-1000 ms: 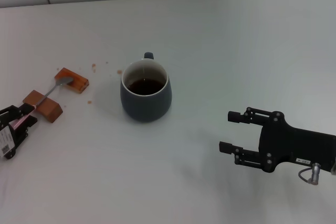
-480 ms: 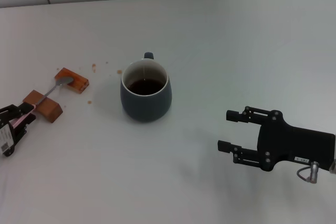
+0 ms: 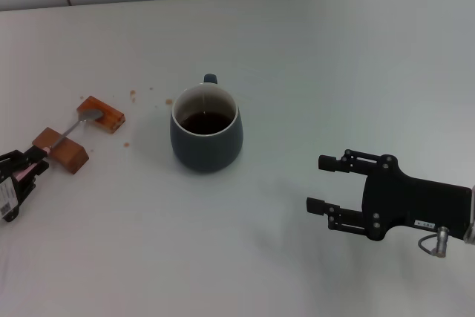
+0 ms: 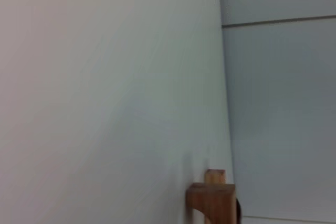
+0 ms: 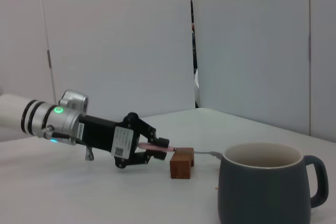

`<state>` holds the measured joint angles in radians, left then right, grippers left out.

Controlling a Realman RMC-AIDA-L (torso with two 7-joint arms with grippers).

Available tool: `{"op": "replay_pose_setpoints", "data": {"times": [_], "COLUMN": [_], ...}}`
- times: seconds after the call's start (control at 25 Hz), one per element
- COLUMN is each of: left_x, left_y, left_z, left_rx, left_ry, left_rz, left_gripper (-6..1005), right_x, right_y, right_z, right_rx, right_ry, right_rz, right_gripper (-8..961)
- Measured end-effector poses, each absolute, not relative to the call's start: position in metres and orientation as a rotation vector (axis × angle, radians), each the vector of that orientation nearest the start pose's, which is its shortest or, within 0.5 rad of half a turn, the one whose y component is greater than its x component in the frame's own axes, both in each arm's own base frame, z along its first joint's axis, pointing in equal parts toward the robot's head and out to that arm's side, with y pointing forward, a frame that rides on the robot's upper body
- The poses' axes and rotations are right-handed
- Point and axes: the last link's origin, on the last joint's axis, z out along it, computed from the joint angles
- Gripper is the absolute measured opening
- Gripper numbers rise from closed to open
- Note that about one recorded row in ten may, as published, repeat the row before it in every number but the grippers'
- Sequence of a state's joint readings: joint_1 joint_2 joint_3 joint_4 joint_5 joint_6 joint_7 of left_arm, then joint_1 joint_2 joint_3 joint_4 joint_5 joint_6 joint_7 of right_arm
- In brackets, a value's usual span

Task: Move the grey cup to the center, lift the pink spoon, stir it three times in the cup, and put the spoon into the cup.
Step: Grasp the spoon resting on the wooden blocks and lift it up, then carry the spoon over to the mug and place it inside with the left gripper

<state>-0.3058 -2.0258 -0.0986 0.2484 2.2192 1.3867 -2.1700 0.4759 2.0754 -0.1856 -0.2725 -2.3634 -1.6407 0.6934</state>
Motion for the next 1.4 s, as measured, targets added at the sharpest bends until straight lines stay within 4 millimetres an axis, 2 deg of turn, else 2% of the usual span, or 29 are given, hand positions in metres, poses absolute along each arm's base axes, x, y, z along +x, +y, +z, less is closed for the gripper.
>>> {"op": "replay_pose_setpoints", "data": {"times": [0.24,0.28,0.48,0.56,0.76,0.88,0.92,0.96,1.0,1.04,1.16,1.2,1.28,1.32,1.36,1.4], "left_x": [-0.384,-0.375,-0.354,-0.341,-0.295,-0.269,-0.269,-0.249,-0.245,-0.234,-0.227,-0.209,-0.195,-0.195,-0.180,-0.173], "left_y": [0.247,0.249,0.258,0.265,0.288,0.302,0.302,0.313,0.315,0.319,0.322,0.330,0.333,0.333,0.333,0.333], "left_z": [0.012,0.016,0.023,0.029,0.054,0.069,0.069,0.076,0.077,0.080,0.081,0.086,0.089,0.089,0.091,0.092], "left_rx": [1.587,1.656,1.793,1.875,2.235,2.519,2.519,2.735,2.772,2.867,2.934,3.119,3.219,3.219,3.282,3.306], "left_ry": [2.550,2.446,2.229,2.083,1.543,1.254,1.254,1.043,1.001,0.881,0.799,0.587,0.448,0.448,0.306,0.247], "left_rz": [1.672,1.742,1.847,1.906,1.933,1.762,1.762,1.526,1.478,1.350,1.254,0.989,0.818,0.818,0.671,0.594], "left_gripper": [212,210,131,131,132,132,132,132,132,132,132,132,131,131,131,131], "right_x": [0.301,0.301,0.301,0.300,0.302,0.305,0.306,0.307,0.308,0.309,0.312,0.313,0.315,0.316,0.317,0.317], "right_y": [0.259,0.259,0.258,0.258,0.254,0.251,0.250,0.249,0.247,0.246,0.243,0.242,0.240,0.239,0.239,0.238], "right_z": [-0.046,-0.046,-0.047,-0.049,-0.051,-0.051,-0.051,-0.051,-0.050,-0.050,-0.050,-0.050,-0.050,-0.049,-0.049,-0.049], "right_rx": [-2.676,-2.676,-2.679,-2.684,-2.685,-2.680,-2.679,-2.678,-2.676,-2.674,-2.666,-2.664,-2.659,-2.657,-2.655,-2.655], "right_ry": [0.294,0.294,0.299,0.302,0.316,0.331,0.336,0.340,0.346,0.351,0.370,0.377,0.396,0.404,0.412,0.422], "right_rz": [0.827,0.826,0.830,0.829,0.826,0.823,0.822,0.821,0.819,0.818,0.816,0.815,0.813,0.811,0.809,0.808], "right_gripper": [703,703,702,702,702,703,703,703,703,703,703,703,703,703,702,702]}}
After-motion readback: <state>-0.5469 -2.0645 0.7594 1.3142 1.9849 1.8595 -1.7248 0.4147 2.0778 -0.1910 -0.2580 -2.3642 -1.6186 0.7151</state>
